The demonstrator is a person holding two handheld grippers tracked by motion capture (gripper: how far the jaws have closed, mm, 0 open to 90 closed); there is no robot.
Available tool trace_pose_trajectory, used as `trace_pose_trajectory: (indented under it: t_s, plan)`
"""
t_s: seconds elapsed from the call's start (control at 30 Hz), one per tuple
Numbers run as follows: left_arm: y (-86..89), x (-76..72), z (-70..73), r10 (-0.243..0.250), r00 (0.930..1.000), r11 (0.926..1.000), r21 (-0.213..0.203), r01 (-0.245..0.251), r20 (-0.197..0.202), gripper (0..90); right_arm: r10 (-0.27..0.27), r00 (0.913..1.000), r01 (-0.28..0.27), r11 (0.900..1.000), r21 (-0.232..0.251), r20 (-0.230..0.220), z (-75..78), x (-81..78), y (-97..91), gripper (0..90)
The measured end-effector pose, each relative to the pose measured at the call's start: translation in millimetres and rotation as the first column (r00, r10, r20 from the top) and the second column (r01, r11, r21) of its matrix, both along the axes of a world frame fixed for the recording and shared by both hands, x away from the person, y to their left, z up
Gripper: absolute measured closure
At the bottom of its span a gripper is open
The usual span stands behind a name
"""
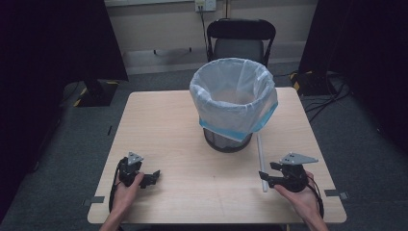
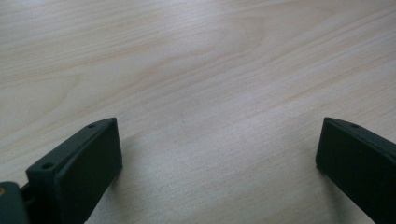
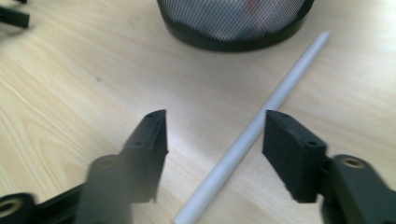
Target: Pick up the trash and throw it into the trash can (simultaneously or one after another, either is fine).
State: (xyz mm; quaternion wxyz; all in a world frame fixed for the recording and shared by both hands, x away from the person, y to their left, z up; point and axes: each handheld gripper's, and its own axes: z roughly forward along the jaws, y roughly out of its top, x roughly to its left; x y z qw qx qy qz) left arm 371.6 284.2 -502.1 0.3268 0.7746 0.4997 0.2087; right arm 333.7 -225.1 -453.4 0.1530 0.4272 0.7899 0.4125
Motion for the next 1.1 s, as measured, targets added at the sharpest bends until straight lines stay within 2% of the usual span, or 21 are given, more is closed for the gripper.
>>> trace_pose_trajectory:
  t_s: [0.23,0.33,0.47,0.9,1.1]
  plan:
    - [0.0,0.0,0.0,0.000,1.0000,1.0000,0.000,0.000,0.000,0.0,-0.001,0.9992,-0.001,0.9984,-0.057,-0.039,-18.6,4.4,4.2,51.0]
    - [-0.1,0.0,0.0,0.000,1.0000,1.0000,-0.001,0.000,0.000,0.0,-0.002,0.9988,-0.001,0.9982,-0.061,-0.049,-22.9,3.7,3.9,54.2]
    - [0.0,0.0,0.0,0.000,1.0000,1.0000,-0.001,0.000,-0.001,0.0,-0.008,0.9978,0.002,0.9968,-0.080,-0.067,-26.6,1.2,4.8,57.2]
    - [-0.1,0.0,-0.1,0.000,1.0000,1.0000,-0.001,0.000,0.000,0.0,-0.009,0.9977,-0.001,0.9887,-0.150,-0.067,-33.3,1.5,7.3,64.9]
    - [-0.1,-0.1,0.0,0.000,1.0000,1.0000,-0.001,0.000,0.000,0.0,-0.064,0.9952,0.051,0.9855,-0.162,-0.075,-32.0,4.0,1.6,70.6]
